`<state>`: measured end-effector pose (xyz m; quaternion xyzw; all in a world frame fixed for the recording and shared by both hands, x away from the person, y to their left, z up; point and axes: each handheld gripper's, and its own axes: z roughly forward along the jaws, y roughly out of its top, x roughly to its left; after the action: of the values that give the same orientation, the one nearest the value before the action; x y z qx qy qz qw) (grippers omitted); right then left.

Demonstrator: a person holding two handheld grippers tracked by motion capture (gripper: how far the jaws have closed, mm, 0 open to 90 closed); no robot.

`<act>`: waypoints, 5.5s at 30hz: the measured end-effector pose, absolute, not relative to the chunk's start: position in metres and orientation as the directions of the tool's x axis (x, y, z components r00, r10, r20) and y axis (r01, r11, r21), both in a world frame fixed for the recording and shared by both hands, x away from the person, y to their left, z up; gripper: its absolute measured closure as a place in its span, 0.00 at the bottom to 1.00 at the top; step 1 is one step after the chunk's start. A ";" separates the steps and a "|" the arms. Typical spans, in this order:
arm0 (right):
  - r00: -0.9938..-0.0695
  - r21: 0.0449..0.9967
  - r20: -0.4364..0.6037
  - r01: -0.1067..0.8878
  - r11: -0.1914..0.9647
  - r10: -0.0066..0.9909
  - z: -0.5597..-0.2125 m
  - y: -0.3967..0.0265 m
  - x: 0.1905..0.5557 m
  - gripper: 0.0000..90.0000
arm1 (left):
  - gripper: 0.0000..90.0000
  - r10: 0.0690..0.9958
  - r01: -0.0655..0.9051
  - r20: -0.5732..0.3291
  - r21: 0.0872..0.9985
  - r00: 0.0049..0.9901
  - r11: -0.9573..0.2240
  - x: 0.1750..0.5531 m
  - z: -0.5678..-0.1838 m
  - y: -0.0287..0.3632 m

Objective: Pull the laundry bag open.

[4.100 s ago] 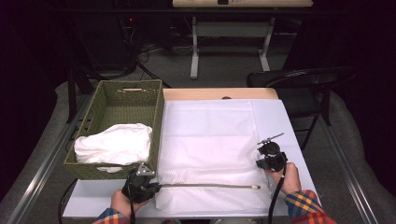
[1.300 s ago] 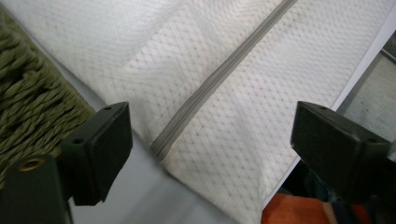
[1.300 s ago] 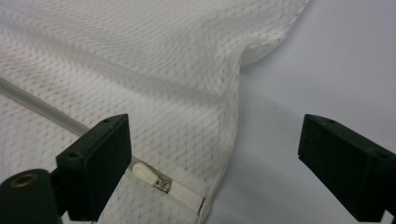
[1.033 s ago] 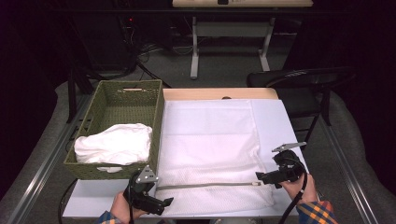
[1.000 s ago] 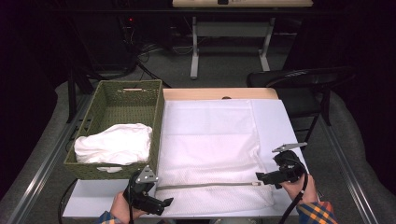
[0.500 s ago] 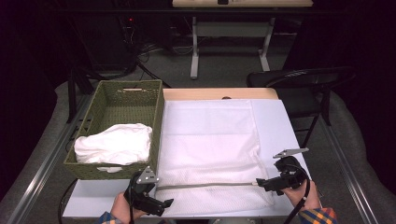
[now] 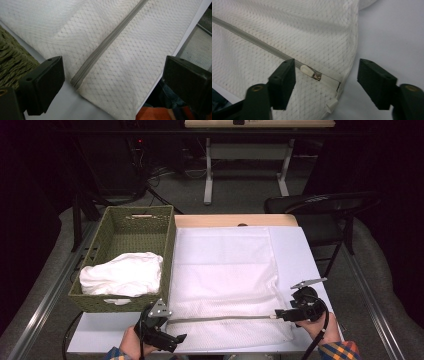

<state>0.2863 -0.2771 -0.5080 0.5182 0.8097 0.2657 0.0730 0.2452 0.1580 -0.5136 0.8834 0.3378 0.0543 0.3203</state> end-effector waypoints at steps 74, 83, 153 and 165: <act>-0.471 0.427 0.098 0.815 0.391 0.877 -0.518 -0.266 0.289 0.93 | 0.02 0.572 0.504 -0.109 0.624 0.813 -0.597 0.250 -0.512 0.147; -0.497 0.461 0.084 0.788 0.408 0.864 -0.513 -0.266 0.286 0.93 | 0.00 0.538 0.487 -0.138 0.647 0.831 -0.586 0.257 -0.508 0.132; -0.542 0.531 0.024 0.719 0.449 0.840 -0.496 -0.259 0.275 0.93 | 0.56 0.270 0.352 -0.225 0.592 0.936 -0.725 0.314 -0.533 -0.081; -0.545 0.538 0.023 0.713 0.450 0.838 -0.496 -0.257 0.274 0.93 | 0.79 0.296 0.386 -0.248 0.603 0.922 -0.699 0.322 -0.532 -0.089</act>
<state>0.2744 -0.2571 -0.4956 0.4603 0.8423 0.2514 0.1240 0.3216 -0.0887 -0.5319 0.9192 0.1855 -0.0659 0.3410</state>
